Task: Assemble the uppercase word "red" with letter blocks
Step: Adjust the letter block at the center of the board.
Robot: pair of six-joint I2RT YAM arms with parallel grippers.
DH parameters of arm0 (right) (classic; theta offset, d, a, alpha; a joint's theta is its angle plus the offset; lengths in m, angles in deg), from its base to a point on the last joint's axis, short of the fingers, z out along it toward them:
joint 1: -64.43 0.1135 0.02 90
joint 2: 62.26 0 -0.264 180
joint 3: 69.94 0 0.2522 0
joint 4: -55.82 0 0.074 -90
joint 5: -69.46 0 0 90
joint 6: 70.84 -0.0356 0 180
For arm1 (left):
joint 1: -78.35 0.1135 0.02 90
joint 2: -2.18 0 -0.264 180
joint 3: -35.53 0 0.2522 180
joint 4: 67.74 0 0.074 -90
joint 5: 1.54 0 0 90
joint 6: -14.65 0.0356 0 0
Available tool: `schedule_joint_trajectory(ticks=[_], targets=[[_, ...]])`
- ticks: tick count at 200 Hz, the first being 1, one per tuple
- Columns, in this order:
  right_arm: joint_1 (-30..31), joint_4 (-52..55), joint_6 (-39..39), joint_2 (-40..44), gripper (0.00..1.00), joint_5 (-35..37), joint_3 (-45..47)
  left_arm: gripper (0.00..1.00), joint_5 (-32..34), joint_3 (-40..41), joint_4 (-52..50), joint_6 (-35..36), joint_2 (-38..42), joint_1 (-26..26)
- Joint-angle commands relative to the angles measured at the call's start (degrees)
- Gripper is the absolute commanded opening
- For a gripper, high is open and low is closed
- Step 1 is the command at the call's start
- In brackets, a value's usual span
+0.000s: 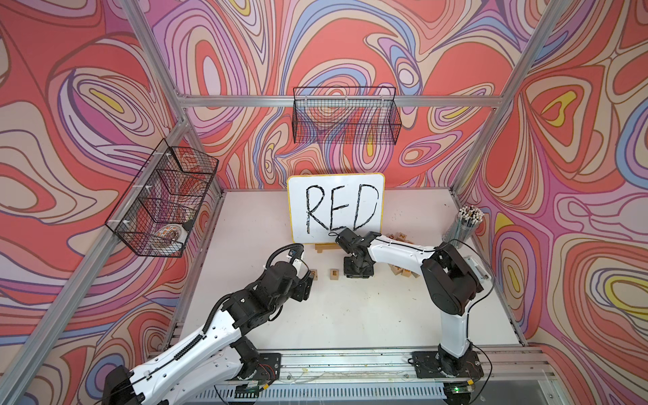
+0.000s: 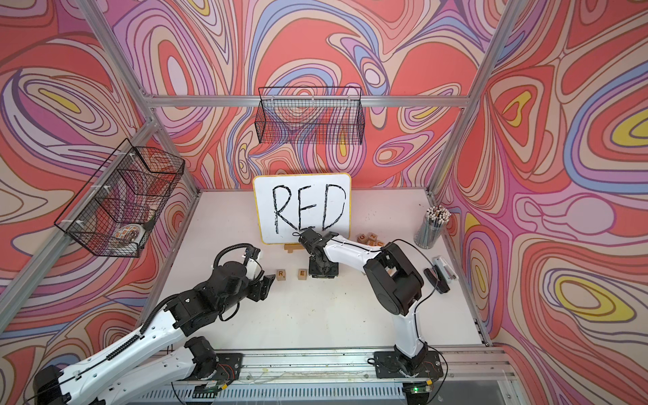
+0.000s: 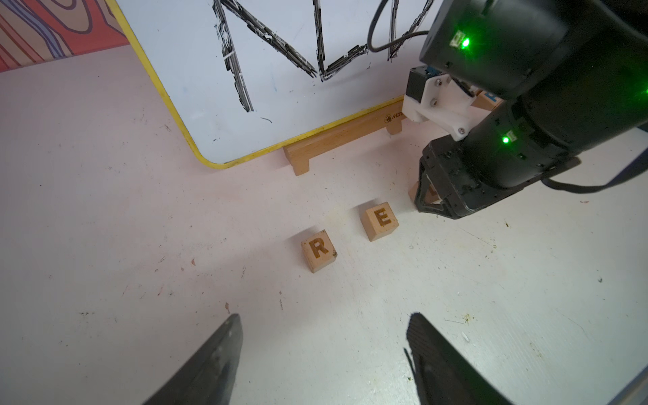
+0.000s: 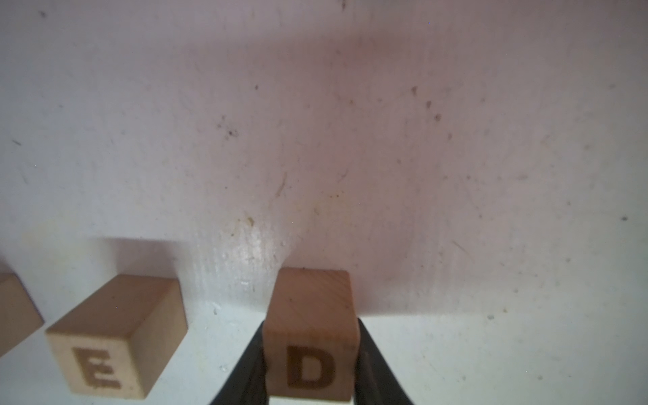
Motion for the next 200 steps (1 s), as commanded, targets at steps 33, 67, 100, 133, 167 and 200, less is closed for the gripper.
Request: schedule_joint_trajectory(ticks=[33,67,100,133,167,200], targets=[[0.2,0.99,0.1,-1.36,0.35,0.47,0.2,0.77,1.02,0.12,0.27,0.08,0.27,0.26],[0.21,1.3,-0.43,-0.76,0.34,0.57,0.68,0.77,1.02,0.26,0.27,-0.01,0.53,0.28],[0.19,1.55,-0.17,-0.2,0.33,0.48,1.0,0.77,0.85,0.37,0.45,-0.09,0.53,0.26],[0.21,2.02,-0.11,-0.14,0.33,1.11,1.0,0.77,0.78,0.42,0.44,-0.18,0.78,0.26],[0.19,2.08,0.09,-0.48,0.35,1.18,0.56,0.77,0.93,0.41,0.09,-0.18,1.06,0.26],[0.2,2.35,0.55,-0.11,0.4,1.14,0.04,0.77,1.01,0.41,0.18,-0.18,0.67,0.31]])
